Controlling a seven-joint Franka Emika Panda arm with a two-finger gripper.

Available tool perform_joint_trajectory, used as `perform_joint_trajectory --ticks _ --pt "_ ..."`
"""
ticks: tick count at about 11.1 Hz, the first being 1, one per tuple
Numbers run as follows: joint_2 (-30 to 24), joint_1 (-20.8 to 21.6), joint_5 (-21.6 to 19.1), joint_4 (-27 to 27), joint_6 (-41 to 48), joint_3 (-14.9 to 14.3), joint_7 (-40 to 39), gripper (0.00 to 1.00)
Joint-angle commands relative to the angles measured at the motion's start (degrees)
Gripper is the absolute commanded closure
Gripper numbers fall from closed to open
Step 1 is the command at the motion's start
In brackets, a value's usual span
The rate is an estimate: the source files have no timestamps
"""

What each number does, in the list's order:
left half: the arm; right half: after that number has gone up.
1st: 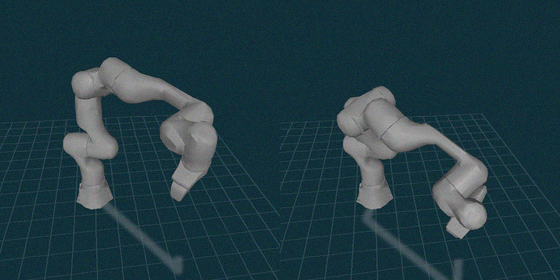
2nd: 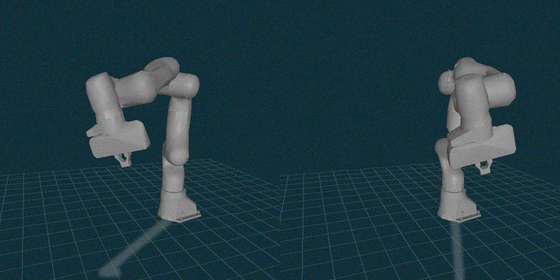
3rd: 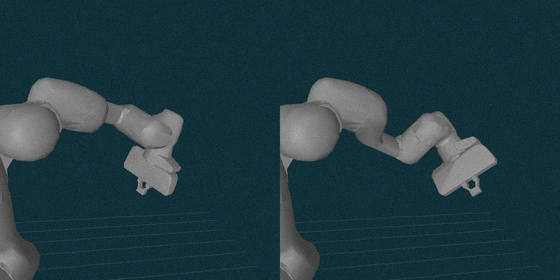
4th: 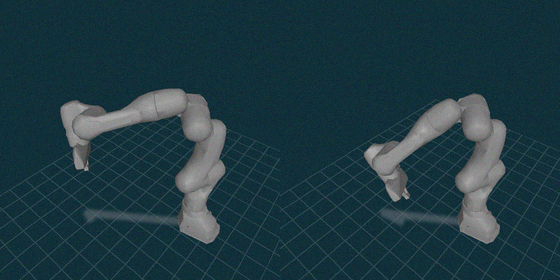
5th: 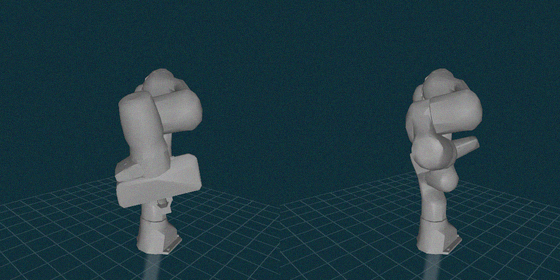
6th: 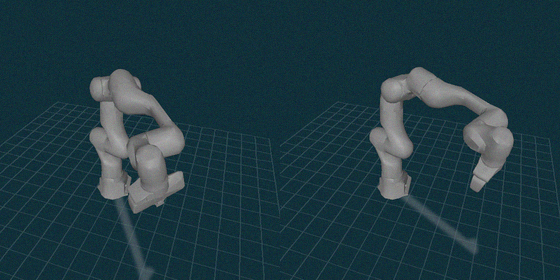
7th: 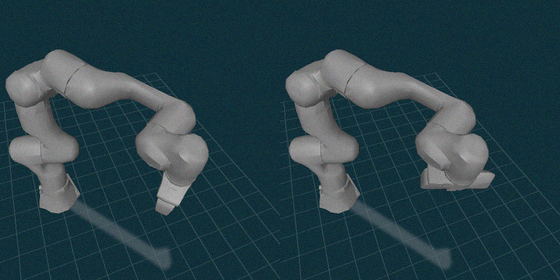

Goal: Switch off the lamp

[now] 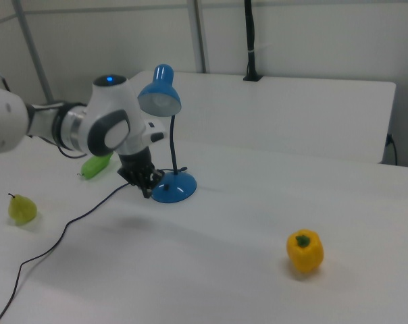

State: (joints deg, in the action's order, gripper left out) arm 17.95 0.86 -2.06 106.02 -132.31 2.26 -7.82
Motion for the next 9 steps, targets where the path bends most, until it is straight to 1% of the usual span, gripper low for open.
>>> perform_joint_trajectory --ticks 1,2,3,4,5,7,8,9 --pt "-11.50 0.20 -0.22 1.83 17.47 -0.41 -0.27 0.46" --pt "-14.49 0.11 -0.22 1.48 22.49 -0.41 -0.18 0.25" --pt "-17.13 0.11 -0.22 1.21 25.84 -0.58 -0.18 0.03" --pt "-18.46 -0.06 -0.31 -0.70 29.79 -0.59 -0.09 0.00" --pt "-19.26 -0.33 -0.31 -3.94 35.31 -0.41 0.52 0.00" --pt "-19.71 -0.33 -0.75 -11.41 44.20 0.03 4.72 0.00" --pt "-19.71 -0.24 -2.49 -14.14 46.94 0.20 6.75 0.00" --pt "-19.71 -0.07 -3.47 -15.39 47.23 0.29 8.68 0.00"
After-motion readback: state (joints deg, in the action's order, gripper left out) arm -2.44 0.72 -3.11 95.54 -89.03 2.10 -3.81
